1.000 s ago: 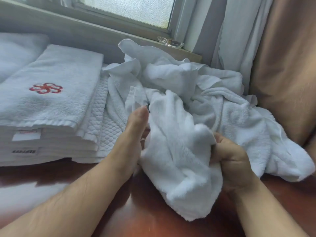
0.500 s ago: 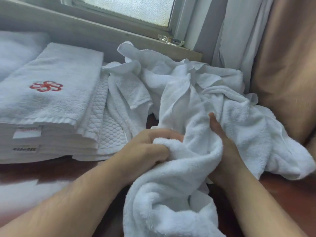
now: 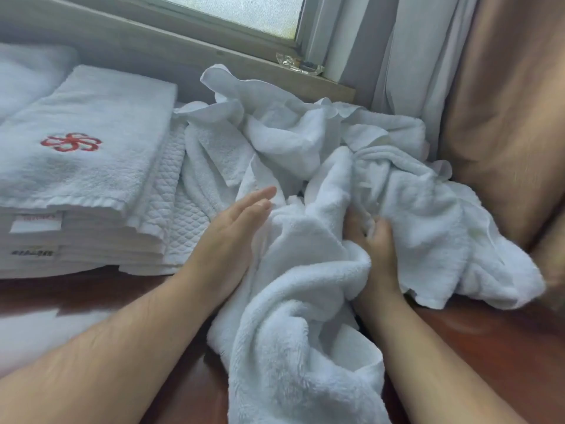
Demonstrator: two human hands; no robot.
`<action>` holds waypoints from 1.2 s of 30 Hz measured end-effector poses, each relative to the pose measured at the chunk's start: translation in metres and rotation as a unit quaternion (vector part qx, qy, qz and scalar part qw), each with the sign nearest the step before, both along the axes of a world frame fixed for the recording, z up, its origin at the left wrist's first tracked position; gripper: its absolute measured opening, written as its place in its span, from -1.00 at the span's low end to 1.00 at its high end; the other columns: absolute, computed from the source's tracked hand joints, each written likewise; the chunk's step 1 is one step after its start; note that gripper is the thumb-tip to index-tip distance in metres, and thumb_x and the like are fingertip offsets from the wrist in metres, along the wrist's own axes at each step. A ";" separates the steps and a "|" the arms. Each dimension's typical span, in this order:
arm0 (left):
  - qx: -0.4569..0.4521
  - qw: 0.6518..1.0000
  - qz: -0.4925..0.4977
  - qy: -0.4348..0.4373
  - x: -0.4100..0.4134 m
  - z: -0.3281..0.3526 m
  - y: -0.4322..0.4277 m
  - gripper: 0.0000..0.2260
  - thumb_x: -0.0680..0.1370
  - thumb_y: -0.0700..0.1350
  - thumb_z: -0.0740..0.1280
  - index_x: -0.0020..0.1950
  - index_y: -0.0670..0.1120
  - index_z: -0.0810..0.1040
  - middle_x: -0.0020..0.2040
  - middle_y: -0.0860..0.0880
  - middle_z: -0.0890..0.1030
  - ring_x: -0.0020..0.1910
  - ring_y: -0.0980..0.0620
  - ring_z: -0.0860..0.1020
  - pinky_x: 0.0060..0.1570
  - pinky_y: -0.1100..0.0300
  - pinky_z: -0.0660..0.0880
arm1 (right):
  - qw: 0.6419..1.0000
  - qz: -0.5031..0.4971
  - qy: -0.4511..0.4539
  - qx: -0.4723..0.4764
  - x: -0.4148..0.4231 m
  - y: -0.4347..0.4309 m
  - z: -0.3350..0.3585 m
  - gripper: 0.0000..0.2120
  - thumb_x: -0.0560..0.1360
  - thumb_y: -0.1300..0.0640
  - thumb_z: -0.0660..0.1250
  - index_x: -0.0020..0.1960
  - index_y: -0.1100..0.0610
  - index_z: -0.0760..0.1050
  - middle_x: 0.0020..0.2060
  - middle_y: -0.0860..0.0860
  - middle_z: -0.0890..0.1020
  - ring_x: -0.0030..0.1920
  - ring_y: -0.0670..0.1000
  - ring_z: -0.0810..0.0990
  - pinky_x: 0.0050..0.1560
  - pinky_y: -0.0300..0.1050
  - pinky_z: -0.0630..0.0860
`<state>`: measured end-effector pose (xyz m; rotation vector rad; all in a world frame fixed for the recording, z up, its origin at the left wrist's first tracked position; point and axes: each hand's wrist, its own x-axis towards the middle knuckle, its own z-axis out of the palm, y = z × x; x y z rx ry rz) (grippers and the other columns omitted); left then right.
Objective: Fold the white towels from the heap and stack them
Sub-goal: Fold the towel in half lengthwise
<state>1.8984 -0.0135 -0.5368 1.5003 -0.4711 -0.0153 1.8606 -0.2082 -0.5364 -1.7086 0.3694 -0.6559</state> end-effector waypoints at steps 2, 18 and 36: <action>0.003 1.000 0.009 -0.006 -0.004 -0.001 0.001 -0.72 0.58 0.13 0.25 0.27 0.22 0.57 0.06 0.49 0.58 0.09 0.59 0.45 -0.05 0.68 0.29 | 1.000 0.021 -0.006 -0.019 0.001 0.000 -0.001 -0.58 0.44 -0.27 0.47 0.07 0.00 0.47 -0.24 -0.14 0.67 -0.22 -0.14 0.67 -0.25 -0.20 0.57; 0.302 0.952 0.026 -0.048 -0.110 0.016 0.103 -0.80 0.55 0.17 0.38 -0.15 0.08 0.65 -0.38 0.21 0.53 -0.38 0.25 0.44 -0.29 0.18 0.37 | 0.983 0.126 0.107 0.076 -0.067 0.030 0.041 -0.72 0.68 -0.03 0.21 0.08 0.11 0.62 -0.04 0.13 0.74 0.02 0.15 0.71 0.06 0.04 0.64; 0.435 0.806 0.393 -0.082 -0.172 0.127 0.177 -0.70 0.61 0.22 0.14 -0.02 0.15 0.62 0.20 -0.06 0.42 0.23 -0.17 0.32 0.26 -0.09 0.33 | 0.967 0.066 0.036 0.242 -0.149 0.086 0.156 -0.72 0.56 -0.04 0.29 -0.01 0.21 0.50 -0.14 0.11 0.64 -0.13 0.14 0.65 0.07 0.16 0.63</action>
